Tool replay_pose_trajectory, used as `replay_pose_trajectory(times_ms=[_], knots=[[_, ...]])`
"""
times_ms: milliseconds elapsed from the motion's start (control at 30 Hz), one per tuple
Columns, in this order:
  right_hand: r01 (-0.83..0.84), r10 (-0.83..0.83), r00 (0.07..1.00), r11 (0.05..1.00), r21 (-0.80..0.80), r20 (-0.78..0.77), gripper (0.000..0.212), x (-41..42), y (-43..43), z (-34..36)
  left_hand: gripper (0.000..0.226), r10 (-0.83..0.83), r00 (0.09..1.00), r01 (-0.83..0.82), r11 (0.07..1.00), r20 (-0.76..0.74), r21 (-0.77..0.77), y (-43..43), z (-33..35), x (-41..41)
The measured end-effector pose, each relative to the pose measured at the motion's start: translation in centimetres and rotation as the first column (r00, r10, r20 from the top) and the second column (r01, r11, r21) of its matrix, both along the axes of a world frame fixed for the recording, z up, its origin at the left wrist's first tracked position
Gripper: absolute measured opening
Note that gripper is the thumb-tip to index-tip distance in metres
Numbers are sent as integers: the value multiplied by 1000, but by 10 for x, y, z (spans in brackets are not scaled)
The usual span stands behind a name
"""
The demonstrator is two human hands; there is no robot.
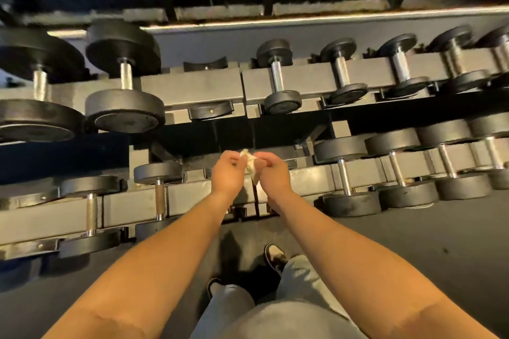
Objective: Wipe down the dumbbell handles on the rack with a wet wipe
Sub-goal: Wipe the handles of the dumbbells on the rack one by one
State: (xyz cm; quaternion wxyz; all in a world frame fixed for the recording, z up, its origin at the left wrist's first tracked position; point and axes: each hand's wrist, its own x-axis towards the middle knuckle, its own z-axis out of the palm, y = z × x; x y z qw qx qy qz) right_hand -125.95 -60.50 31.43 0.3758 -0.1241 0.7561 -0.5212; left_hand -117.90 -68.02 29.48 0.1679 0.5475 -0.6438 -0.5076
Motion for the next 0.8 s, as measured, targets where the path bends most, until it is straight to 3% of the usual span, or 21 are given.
replay_pose_trajectory(times_ms=[67, 133, 200, 267, 433, 633, 800], knots=[[13, -13, 1000, 1000, -16, -7, 23, -14, -5, 4, 10, -24, 999, 22, 999, -49, -36, -3, 7, -12], [12, -13, 1000, 999, -44, -21, 21, -32, -11, 4, 20, -150, 982, 141, 986, -117, -88, -8, 10, -25], [2, -4, 1000, 997, -75, -27, 20, -55, -17, 5, 33, -299, 951, 280, 940, -74, -196, -17, 7, -42], [-16, 14, 1000, 996, -91, -26, 18, -83, -21, 6, 33, -337, 941, 327, 907, 6, -267, -25, 5, -63], [-104, 98, 991, 993, -61, -91, 21, -160, -36, 10, 16, -157, 985, 172, 933, 72, -316, -34, 14, -124], [-229, 223, 926, 973, 15, -306, 21, -223, -56, 13, 12, 58, 997, -48, 979, 47, -197, -38, 27, -190], [-98, 86, 984, 993, -67, -158, 19, -246, -70, 15, 3, 105, 993, -113, 980, -61, -163, -32, 25, -221]])
